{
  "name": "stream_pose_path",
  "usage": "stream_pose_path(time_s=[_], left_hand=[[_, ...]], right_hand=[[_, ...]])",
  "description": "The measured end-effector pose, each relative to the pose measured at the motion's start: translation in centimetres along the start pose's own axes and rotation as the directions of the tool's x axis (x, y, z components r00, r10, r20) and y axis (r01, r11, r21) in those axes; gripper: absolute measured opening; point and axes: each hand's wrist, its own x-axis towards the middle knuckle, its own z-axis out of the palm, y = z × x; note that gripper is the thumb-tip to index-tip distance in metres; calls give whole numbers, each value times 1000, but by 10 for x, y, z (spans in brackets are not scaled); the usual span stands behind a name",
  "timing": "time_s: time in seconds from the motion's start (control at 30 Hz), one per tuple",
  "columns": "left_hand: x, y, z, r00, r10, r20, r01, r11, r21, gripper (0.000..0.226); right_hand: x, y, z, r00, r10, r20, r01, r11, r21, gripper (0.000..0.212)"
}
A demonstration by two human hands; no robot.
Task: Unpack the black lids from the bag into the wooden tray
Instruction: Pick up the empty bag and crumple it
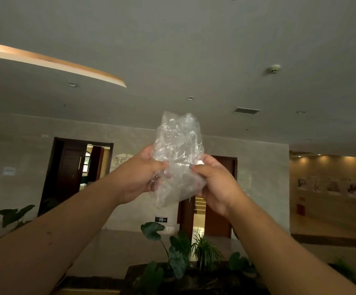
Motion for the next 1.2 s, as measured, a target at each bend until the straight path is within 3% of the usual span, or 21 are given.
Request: stream_pose_path(time_s=[0.07,0.13,0.17,0.23,0.27,0.33,0.4,0.47,0.57,0.63,0.73,0.83,1.03,1.2], left_hand=[[0,3,9,998,14,68,-4,989,-146,39],[-2,4,18,992,63,106,-36,970,-241,21],[-1,4,22,991,70,118,-31,953,-301,24],[-1,6,32,985,37,170,21,944,-329,51],[-1,7,39,984,23,177,23,967,-253,55],[2,10,57,992,61,112,-65,997,31,26],[6,10,75,990,139,20,-140,964,224,25],[10,10,91,979,204,-19,-193,951,242,36],[19,9,117,963,268,-35,-257,949,184,54],[25,4,142,960,280,1,-276,945,174,49],[33,-14,191,959,272,77,-282,937,207,36],[36,-41,250,956,248,154,-280,927,248,31],[2,-150,403,916,77,395,-225,911,345,33],[-85,-290,532,783,-103,614,-204,889,409,32]], right_hand=[[-4,-5,-8,1000,9,27,-12,995,94,43],[-10,-10,-17,1000,-4,21,2,994,111,48],[-14,-12,-20,1000,-25,5,24,997,79,48],[-20,-17,-26,994,-95,-56,90,993,-75,43],[-22,-19,-29,987,-127,-100,108,979,-174,39],[-27,-24,-38,977,-157,-146,107,947,-304,30],[-35,-33,-51,983,-103,-149,75,981,-181,27],[-45,-40,-68,994,4,-112,-7,1000,-27,36],[-63,-49,-91,995,67,-71,-86,943,-323,34],[-75,-54,-113,984,-5,-180,-79,886,-457,28],[-104,-60,-159,934,-83,-347,-93,882,-461,27],[-145,-52,-213,903,-57,-425,-165,869,-466,24],[-283,13,-331,730,56,-681,-409,834,-370,21],[-443,117,-402,472,188,-861,-652,732,-197,25]])
